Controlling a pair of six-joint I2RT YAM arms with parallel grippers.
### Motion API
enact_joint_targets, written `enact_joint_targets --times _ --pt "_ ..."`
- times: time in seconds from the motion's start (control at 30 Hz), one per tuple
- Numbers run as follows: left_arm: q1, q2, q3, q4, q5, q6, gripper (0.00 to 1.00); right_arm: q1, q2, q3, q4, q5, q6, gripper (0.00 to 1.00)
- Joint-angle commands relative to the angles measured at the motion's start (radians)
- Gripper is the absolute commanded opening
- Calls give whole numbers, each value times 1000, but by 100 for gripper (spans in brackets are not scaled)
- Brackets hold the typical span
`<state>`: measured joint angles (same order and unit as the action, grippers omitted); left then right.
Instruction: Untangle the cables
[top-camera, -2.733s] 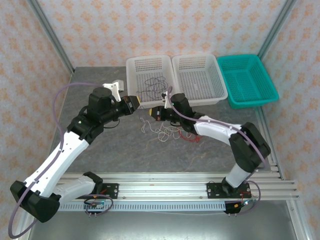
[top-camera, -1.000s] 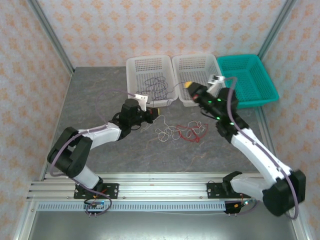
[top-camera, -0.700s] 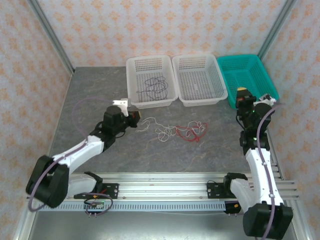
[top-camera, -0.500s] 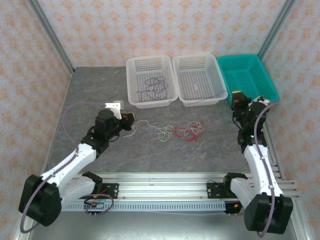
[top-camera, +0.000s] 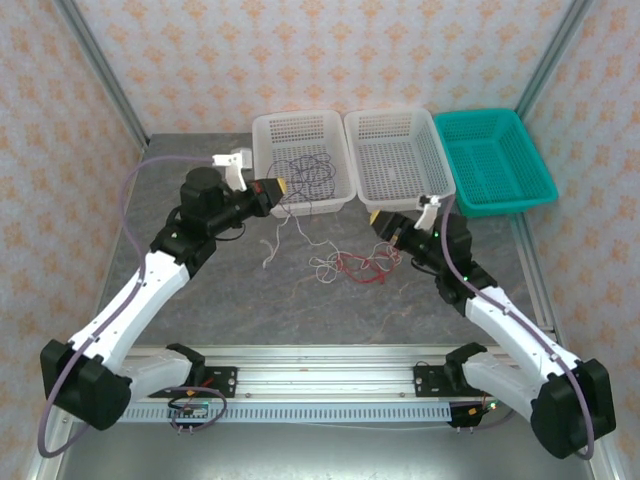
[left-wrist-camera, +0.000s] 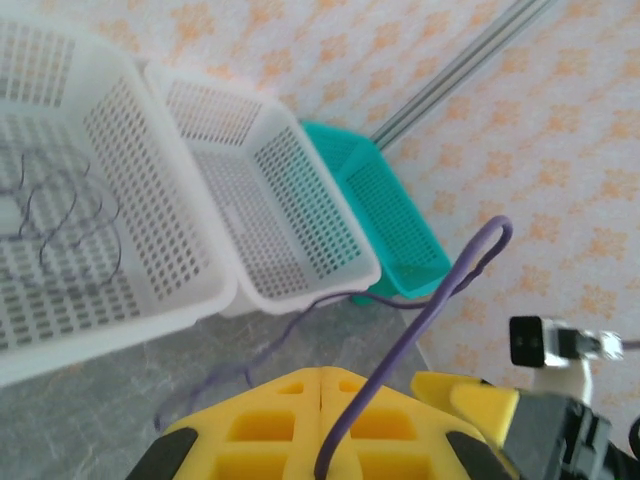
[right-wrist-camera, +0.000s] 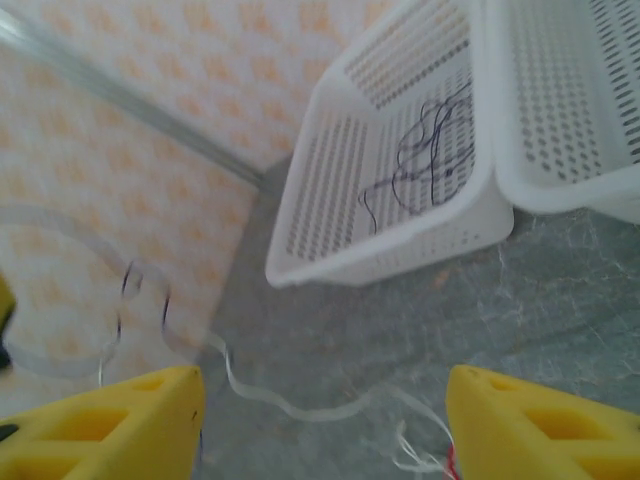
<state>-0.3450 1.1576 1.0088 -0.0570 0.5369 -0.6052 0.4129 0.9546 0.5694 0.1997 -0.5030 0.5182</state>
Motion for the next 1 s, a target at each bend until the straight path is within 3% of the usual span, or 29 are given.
enact_joint_targets --times 0.0,0.07,0.17,0.27,0.37,0.5,0.57,0.67,0.77,0.97 --pt "-7 16 -30 -45 70 -65 0 83 4 -25 -25 -22 -244 62" --pt "-17 -5 -69 11 79 -68 0 141 69 -16 -13 -9 -295 61" --pt "-29 -12 -56 -43 39 -45 0 231 204 9 62 -58 -386 62" --pt "-37 -9 -49 -53 48 -38 0 267 361 8 233 -32 -436 67" --pt "-49 -9 -37 -74 51 -23 0 274 496 34 348 39 -518 71" --pt "-59 -16 -31 -93 48 -6 0 315 622 72 431 188 -755 77" --pt "-61 -18 -26 -108 45 0 0 329 660 77 501 303 -803 78" --pt "-64 -16 -22 -110 48 1 0 329 680 83 554 337 -815 78" --pt "-73 -9 -24 -91 51 -7 0 329 705 96 583 293 -801 73" --pt "-89 14 1 -85 66 4 0 333 782 161 574 204 -716 49"
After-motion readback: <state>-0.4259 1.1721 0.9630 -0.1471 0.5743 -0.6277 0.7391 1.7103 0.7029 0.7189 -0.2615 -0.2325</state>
